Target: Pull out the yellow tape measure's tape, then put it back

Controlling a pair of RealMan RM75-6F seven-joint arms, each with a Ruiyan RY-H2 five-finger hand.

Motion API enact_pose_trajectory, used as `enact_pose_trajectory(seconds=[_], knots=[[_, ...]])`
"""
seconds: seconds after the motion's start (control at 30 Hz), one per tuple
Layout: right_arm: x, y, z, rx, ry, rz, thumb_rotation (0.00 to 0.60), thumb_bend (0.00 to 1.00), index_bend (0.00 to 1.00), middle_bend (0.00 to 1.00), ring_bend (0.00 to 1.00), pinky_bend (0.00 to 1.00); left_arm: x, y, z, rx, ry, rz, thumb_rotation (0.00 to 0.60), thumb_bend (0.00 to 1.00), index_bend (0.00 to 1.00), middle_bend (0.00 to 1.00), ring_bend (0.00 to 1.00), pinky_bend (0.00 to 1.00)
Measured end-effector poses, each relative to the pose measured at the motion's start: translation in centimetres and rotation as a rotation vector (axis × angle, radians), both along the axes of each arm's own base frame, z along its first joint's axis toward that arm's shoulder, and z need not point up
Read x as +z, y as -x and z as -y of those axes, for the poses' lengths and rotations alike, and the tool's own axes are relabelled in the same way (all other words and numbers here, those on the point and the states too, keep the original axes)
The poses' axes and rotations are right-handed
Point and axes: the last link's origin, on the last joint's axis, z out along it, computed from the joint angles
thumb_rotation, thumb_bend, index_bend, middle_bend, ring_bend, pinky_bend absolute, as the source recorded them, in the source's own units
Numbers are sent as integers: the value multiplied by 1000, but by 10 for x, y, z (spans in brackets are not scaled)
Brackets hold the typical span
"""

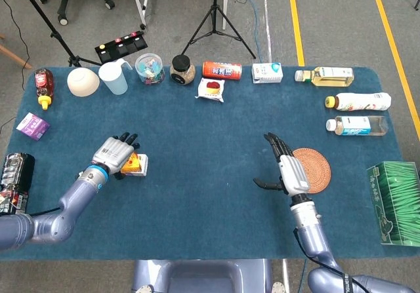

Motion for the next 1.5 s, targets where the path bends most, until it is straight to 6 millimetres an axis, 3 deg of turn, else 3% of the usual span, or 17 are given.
enact_pose_trajectory(seconds=[0.37, 0.63, 0.77, 1.07, 1.23, 1.5], knots=[[2, 0, 1, 3, 10, -6, 600, 201, 0, 54, 32, 75, 7, -2, 1, -10, -30, 36, 600, 184, 18, 0, 0, 149], [12, 6, 4, 14, 35, -57, 600, 203, 37, 80, 46, 85, 34, 1, 10, -7, -107, 171, 600, 179, 21, 0, 0, 166], [18, 14, 8, 16, 63, -105, 600, 205, 125, 121, 89, 114, 56, 10, 19, -26, -193, 252, 600, 179, 137, 11, 4, 226], [37, 42, 7, 15, 184, -221, 600, 262, 310, 264, 256, 270, 108, 53, 58, -56, -477, 409, 600, 198, 447, 258, 211, 373], [47, 62, -5, -5, 228, -298, 600, 290, 384, 317, 321, 331, 125, 89, 90, -39, -639, 461, 600, 204, 485, 300, 243, 388], [62, 92, -33, -66, 264, -405, 600, 321, 471, 394, 399, 374, 127, 134, 139, -7, -702, 430, 600, 208, 543, 379, 309, 431]])
